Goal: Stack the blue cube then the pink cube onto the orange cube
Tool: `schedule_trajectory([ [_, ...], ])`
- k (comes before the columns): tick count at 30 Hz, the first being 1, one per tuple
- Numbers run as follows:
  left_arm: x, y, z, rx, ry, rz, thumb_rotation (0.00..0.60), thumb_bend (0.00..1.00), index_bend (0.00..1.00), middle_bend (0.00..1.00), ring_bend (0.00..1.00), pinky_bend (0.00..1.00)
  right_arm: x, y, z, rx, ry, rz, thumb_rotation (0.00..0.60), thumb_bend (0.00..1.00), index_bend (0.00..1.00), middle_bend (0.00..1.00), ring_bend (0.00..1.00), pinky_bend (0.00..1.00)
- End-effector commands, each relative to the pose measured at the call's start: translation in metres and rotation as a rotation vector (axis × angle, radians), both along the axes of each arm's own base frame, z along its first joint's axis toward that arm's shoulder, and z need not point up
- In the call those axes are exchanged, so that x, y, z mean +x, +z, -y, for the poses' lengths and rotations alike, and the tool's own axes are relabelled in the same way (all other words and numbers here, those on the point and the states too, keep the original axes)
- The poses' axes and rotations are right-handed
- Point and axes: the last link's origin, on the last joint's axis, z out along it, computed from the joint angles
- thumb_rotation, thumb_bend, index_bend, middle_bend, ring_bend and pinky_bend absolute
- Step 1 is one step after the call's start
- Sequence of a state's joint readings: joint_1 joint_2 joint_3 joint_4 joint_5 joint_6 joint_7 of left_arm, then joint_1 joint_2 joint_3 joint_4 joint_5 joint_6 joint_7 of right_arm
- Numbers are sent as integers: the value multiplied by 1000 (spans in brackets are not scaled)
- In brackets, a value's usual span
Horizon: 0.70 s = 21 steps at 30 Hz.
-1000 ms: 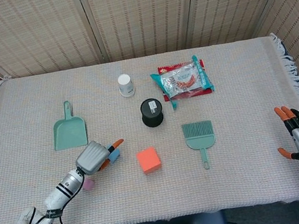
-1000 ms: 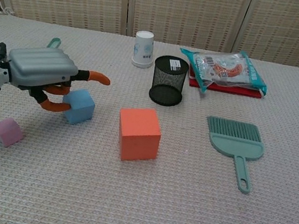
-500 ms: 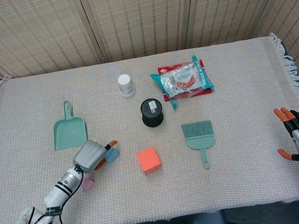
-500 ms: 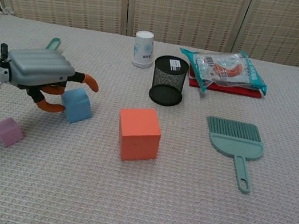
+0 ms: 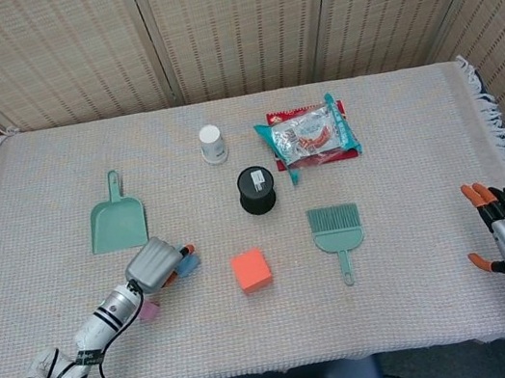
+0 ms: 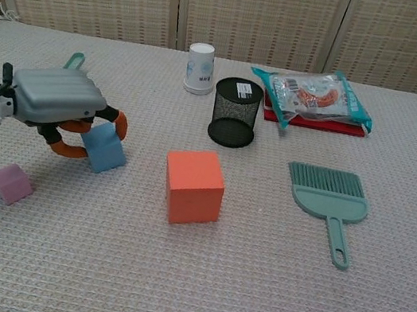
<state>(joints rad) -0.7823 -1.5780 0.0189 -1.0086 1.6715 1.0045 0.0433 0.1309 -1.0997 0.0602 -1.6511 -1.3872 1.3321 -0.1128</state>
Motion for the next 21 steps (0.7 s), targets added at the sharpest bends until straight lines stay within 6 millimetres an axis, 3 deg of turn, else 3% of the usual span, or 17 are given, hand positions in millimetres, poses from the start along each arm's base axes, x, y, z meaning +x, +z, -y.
schedule_trajectory([
  [1,1,-2,0,18,-25,33,600,352,569,1000,1000,1000,0,0,0,2,0,0,600,95,0,0,0,0],
  [7,-1,5,-5,32,-18,66,600,364,593,1000,1000,1000,0,0,-1,3,0,0,600,94,0,0,0,0],
  [12,2,25,-1,26,-28,83,600,392,596,1000,1000,1000,0,-1,-1,8,0,0,600,95,0,0,0,0],
  [21,29,62,9,-18,20,111,600,435,595,1000,1000,1000,2,0,-3,6,13,7,600,94,0,0,0,0],
])
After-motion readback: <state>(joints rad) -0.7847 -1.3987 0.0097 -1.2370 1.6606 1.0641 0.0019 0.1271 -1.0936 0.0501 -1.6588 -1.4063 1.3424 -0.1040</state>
